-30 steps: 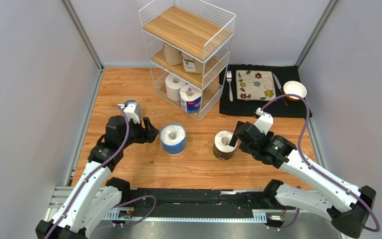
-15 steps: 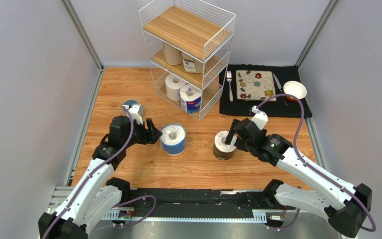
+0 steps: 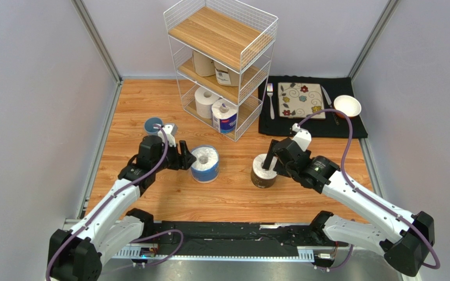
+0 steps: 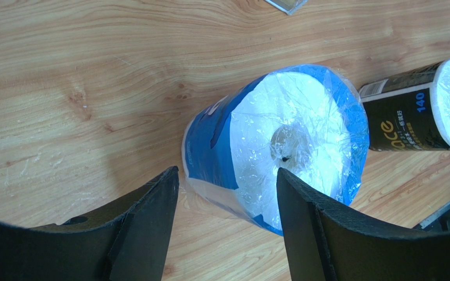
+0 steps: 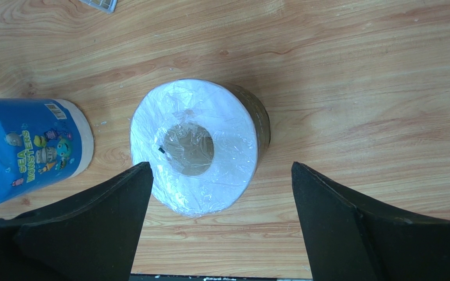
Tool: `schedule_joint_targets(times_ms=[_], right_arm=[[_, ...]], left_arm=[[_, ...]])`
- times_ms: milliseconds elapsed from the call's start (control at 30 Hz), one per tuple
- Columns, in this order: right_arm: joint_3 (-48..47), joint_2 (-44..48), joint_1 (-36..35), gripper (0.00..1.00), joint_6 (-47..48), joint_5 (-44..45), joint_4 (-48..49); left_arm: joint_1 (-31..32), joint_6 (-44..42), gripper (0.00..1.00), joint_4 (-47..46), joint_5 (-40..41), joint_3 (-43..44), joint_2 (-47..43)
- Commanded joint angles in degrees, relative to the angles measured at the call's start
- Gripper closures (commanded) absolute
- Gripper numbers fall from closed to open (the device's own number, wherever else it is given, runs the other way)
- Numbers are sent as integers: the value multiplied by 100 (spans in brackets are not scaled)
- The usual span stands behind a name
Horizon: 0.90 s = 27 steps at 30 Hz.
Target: Place and organize the paper towels onto the shelf
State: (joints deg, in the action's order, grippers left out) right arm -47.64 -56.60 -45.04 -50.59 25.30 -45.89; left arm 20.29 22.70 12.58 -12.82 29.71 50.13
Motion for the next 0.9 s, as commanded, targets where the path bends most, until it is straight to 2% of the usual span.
schedule_joint_targets(times_ms=[0,400,667,800,867], right_arm=[[53,8,56,8,76,-60,265],[158,35,92,8,84,-43,282],[202,44,144,8,93,-51,282],[211,70,162,8,137,-43,282],[220,53,171,8,163,-34,300]], left_arm=[[62,50,29,-501,-10,43,84],[299,59,29,-678,-63,210,523],[554,-116,30,-643,218,412,1016],[642,-178,42,-538,359,474,1122],[686,-239,56,-450,438,483,1096]])
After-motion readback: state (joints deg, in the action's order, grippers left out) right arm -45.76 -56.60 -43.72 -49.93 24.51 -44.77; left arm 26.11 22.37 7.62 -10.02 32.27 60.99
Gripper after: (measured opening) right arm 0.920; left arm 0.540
